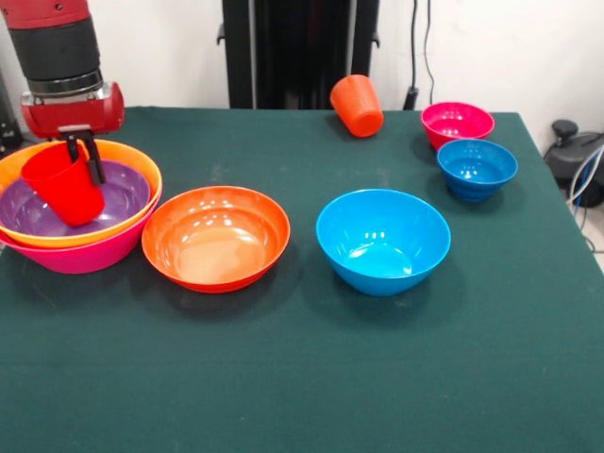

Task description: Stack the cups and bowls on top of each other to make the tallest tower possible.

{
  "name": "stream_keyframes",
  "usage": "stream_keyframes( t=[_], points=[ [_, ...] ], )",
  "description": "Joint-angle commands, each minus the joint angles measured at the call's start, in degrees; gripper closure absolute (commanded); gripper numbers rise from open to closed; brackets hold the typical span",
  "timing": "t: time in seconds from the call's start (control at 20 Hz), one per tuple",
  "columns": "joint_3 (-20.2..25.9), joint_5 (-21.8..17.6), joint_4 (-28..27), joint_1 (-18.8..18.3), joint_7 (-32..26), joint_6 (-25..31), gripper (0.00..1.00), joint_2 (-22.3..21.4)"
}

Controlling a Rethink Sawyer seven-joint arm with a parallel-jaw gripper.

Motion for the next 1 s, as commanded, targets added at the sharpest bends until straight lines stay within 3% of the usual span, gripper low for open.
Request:
stream_keyframes(
  t=[0.05, 0.25, 0.5, 0.85, 1.0],
  points=[
    [-2.89, -9.56, 1.89, 3.72, -7.14, -8.38, 0.00, 0.14],
    [-4.28, -10.17, 2.37, 4.53, -4.02, -9.11, 0.00, -0.71],
    [-4.55, -10.42, 3.17, 5.33, -3.55, -9.25, 0.00, -3.26],
    [-4.85, -9.82, 2.56, 5.42, -4.68, -9.56, 0.00, -2.89],
    [-4.59, -8.06, 4.95, 5.40, -4.12, -8.17, 0.00, -6.60]
  ],
)
